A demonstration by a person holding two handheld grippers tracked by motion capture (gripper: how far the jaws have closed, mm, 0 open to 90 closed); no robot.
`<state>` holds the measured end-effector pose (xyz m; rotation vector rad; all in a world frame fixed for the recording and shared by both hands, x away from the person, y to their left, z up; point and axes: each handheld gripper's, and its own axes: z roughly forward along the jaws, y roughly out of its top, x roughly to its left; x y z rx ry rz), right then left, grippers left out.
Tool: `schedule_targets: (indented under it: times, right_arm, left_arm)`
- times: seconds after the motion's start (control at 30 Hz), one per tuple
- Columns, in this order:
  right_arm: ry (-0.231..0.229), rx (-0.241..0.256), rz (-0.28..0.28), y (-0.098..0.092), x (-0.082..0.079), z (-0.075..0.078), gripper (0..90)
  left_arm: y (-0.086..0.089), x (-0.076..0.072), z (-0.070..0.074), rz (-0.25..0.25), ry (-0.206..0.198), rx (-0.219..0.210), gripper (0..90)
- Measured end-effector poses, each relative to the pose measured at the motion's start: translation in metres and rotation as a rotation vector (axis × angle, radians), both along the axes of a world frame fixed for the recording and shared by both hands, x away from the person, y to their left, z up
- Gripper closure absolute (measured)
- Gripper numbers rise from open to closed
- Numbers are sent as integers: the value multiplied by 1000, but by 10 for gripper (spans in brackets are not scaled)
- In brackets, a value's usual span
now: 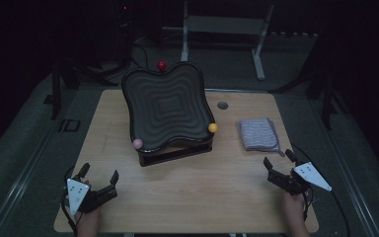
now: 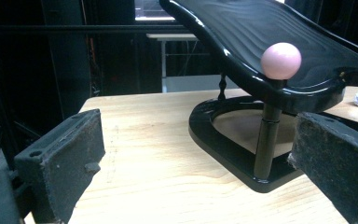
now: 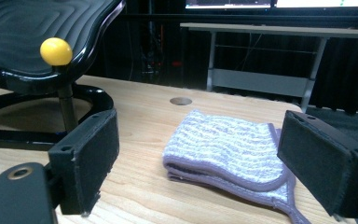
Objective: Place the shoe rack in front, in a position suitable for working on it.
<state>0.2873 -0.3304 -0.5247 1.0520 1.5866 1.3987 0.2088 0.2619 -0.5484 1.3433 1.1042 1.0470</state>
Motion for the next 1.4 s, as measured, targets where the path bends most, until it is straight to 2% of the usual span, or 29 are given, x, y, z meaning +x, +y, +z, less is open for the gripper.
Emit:
schedule_targets:
  times: [0.1,0.17,0.2,0.27,0.3,0.33,0.43,0.47,0.5,0.53,0.57,0.6,0.63,0.7,0.73,0.8,0.87,0.93,1.07,1.17,1.2,1.23,1.3,1.4]
  right_arm:
    - [14,8,2,-2,1,-1,123]
    - [19,14,7,-2,1,0,123]
    - [29,6,2,0,3,1,111]
    - [25,-31,-42,4,4,2,111]
    - [25,-31,-42,4,4,2,111]
    - [35,-10,1,4,5,4,111]
    - [41,5,24,5,5,6,111]
    - [48,29,78,6,6,10,111]
    - [52,49,111,6,5,11,111]
    - [59,72,168,8,6,13,111]
    - [59,72,168,8,6,13,111]
    - [71,48,187,15,7,15,111]
    - [71,48,187,15,7,15,111]
    - [76,39,218,22,9,15,111]
    - [82,22,248,28,12,14,111]
    - [87,12,259,34,15,14,111]
    - [101,-2,282,40,18,14,112]
    - [106,0,290,46,21,15,113]
    - [113,20,335,56,32,19,112]
    - [118,27,342,59,35,20,112]
    - [118,36,353,64,40,22,113]
    - [112,23,370,74,48,25,112]
    - [105,6,368,84,54,27,113]
    - [98,5,386,97,63,30,129]
  left_arm:
    - [-1,-1,1,-15,-1,-26,30]
    - [-2,-2,3,-76,-24,-65,30]
    - [-3,-2,3,-78,-29,-59,30]
    - [-6,-2,4,-61,-19,-14,30]
    - [-6,-2,4,-61,-19,-14,30]
    - [-9,-1,4,-46,-3,10,30]
    - [-11,0,4,-56,10,-14,30]
    - [-12,2,8,-87,44,-63,30]
    - [-12,2,8,-87,44,-63,30]
    - [-13,4,11,-112,61,-101,30]
    - [-14,5,13,-123,65,-116,30]
    - [-17,7,19,-133,69,-108,31]
    - [-17,7,19,-133,69,-108,31]
    - [-21,9,23,-151,72,-80,31]
    - [-23,11,26,-196,78,-85,31]
    - [-26,14,29,-211,93,-83,31]
    - [-28,17,32,-228,90,-73,31]
    - [-30,20,35,-238,85,-70,31]
    - [-35,29,42,-245,81,-39,31]
    - [-36,32,44,-256,78,-36,31]
    - [-38,37,48,-257,70,-11,31]
    - [-39,39,49,-259,72,-2,31]
    - [-40,43,52,-260,64,10,37]
    - [-44,50,56,-267,63,29,43]
